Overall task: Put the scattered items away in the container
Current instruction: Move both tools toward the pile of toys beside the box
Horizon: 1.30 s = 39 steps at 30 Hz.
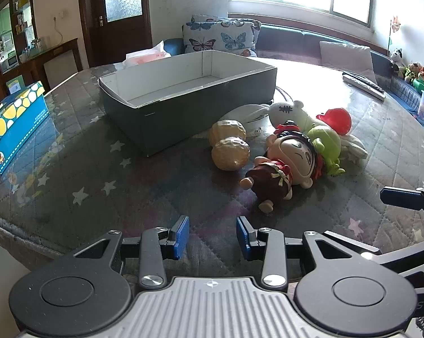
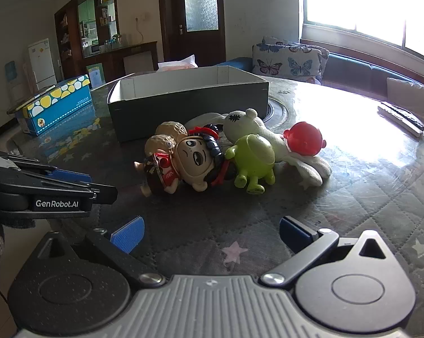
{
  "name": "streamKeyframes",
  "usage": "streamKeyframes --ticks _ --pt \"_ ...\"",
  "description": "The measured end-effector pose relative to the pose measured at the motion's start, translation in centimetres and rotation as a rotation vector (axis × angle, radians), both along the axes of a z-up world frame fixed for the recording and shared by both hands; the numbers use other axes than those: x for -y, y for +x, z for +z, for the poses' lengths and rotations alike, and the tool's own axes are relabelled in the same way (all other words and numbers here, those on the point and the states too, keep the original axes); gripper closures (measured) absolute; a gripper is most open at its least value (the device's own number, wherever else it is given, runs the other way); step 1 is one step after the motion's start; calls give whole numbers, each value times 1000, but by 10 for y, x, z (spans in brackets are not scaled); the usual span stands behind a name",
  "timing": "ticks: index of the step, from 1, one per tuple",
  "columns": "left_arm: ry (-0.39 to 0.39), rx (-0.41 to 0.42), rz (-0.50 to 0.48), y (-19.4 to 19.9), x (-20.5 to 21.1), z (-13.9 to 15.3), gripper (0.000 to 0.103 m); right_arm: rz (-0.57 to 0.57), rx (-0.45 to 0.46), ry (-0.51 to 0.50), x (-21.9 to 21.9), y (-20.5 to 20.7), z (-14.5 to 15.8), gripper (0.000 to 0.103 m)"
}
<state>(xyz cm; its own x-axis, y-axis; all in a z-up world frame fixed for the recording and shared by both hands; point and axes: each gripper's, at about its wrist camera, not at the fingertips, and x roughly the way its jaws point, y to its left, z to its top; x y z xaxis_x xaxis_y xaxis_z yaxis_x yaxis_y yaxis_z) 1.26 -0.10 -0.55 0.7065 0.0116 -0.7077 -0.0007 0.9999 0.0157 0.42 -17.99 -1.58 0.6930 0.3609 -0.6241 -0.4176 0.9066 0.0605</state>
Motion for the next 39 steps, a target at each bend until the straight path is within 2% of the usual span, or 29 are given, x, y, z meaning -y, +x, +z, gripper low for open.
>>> streamKeyframes --ticks 39 --pt "-4 -39 13 13 -5 -1 64 53 -22 -3 -14 10 1 0"
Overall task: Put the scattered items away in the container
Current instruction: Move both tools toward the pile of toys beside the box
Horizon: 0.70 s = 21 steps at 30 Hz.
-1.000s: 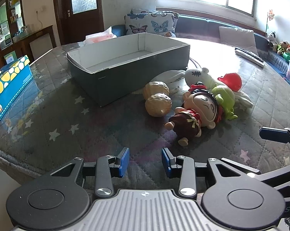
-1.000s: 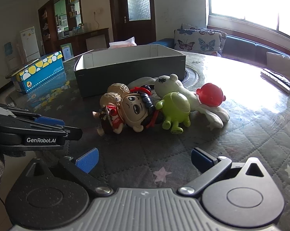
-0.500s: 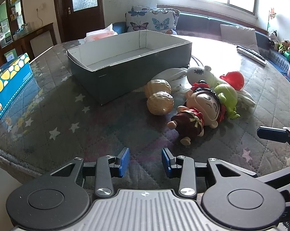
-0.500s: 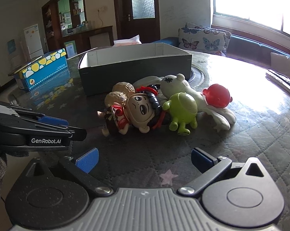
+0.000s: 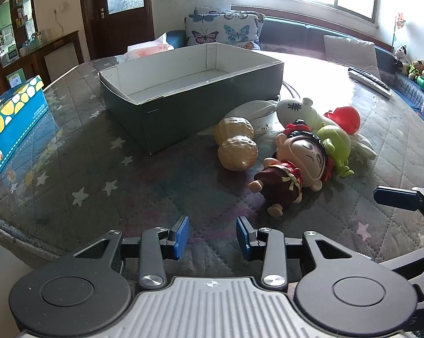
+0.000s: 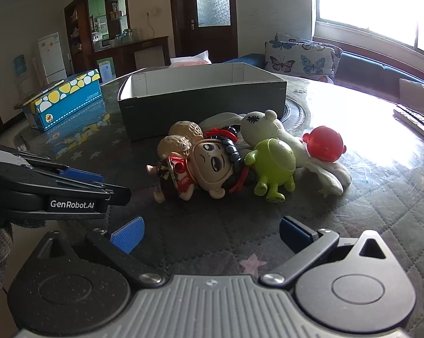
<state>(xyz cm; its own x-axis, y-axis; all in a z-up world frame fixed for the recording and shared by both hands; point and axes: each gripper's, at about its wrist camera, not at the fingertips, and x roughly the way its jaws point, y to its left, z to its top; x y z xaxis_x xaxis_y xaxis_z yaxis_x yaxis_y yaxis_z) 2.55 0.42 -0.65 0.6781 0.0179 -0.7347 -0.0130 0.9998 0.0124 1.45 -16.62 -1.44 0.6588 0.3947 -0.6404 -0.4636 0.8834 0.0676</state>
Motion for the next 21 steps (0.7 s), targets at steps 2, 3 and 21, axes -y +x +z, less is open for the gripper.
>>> streamKeyframes --ticks 2,3,21 --pt "-2 -2 1 1 -1 0 64 2 -1 0 0 1 0 0" --pt "-3 -3 1 2 -1 0 64 1 -1 0 0 1 0 0" --pt "-20 -18 -2 11 -6 1 64 10 -12 5 -4 9 -1 0"
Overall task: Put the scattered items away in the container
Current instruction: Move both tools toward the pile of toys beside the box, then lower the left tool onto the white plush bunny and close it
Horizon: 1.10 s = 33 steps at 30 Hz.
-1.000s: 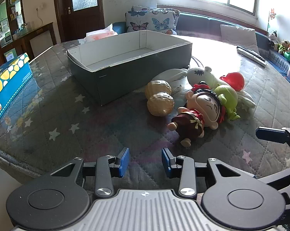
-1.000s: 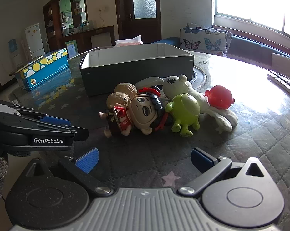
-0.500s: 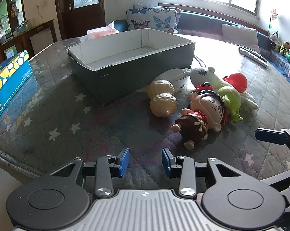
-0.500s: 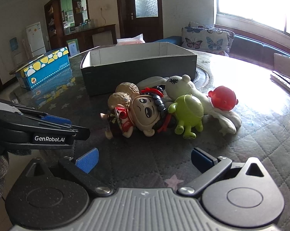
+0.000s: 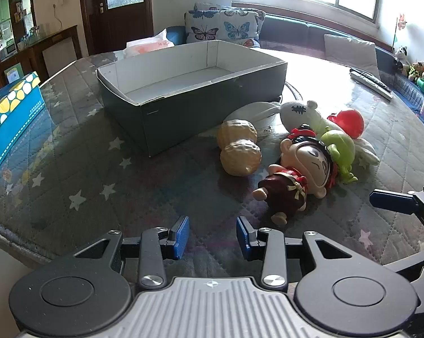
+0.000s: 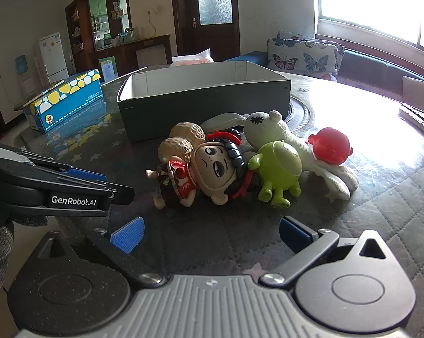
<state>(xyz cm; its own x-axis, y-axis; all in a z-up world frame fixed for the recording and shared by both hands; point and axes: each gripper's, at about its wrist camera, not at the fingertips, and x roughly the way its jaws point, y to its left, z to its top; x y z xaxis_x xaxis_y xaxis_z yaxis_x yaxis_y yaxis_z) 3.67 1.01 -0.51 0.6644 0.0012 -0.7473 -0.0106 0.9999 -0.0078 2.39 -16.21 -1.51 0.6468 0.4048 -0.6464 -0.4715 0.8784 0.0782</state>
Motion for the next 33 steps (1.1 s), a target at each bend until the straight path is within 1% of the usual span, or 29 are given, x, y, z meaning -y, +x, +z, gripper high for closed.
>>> streamKeyframes --ticks 21,33 --pt "-10 -20 -3 12 -5 -1 64 8 -14 2 -3 14 -3 0" --pt "-30 -26 -5 21 -9 2 64 18 -17 7 -6 23 -1 0"
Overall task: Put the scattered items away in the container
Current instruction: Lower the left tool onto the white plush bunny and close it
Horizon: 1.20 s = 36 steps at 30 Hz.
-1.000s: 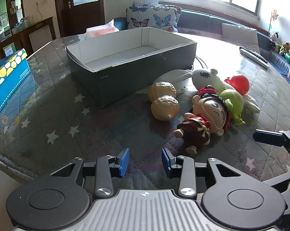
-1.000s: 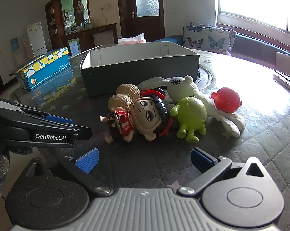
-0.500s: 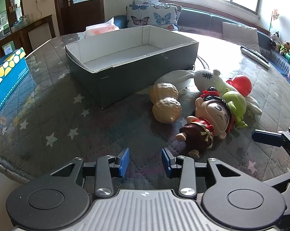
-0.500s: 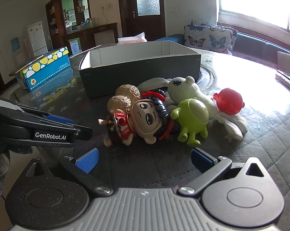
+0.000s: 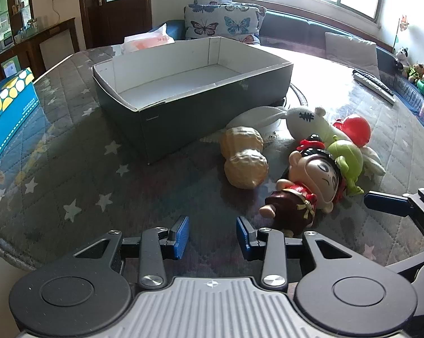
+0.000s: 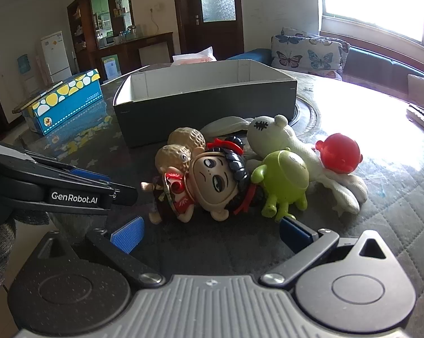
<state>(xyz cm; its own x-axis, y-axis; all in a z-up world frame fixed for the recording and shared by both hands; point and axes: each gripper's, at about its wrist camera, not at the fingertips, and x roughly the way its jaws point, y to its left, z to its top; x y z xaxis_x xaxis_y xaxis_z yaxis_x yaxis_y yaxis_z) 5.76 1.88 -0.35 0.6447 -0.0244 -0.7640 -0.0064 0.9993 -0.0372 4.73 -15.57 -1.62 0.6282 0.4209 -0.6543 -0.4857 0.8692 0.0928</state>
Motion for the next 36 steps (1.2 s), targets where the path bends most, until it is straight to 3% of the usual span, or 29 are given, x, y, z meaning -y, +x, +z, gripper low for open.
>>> streamKeyframes --ticks 13,25,36 --pt "-25 49 -46 12 3 22 64 -10 34 17 7 12 14 0" --pt "-81 61 -133 35 20 31 64 -94 40 35 34 35 20 1" --pt "-90 73 -221 81 46 38 66 -200 34 82 68 64 25 16"
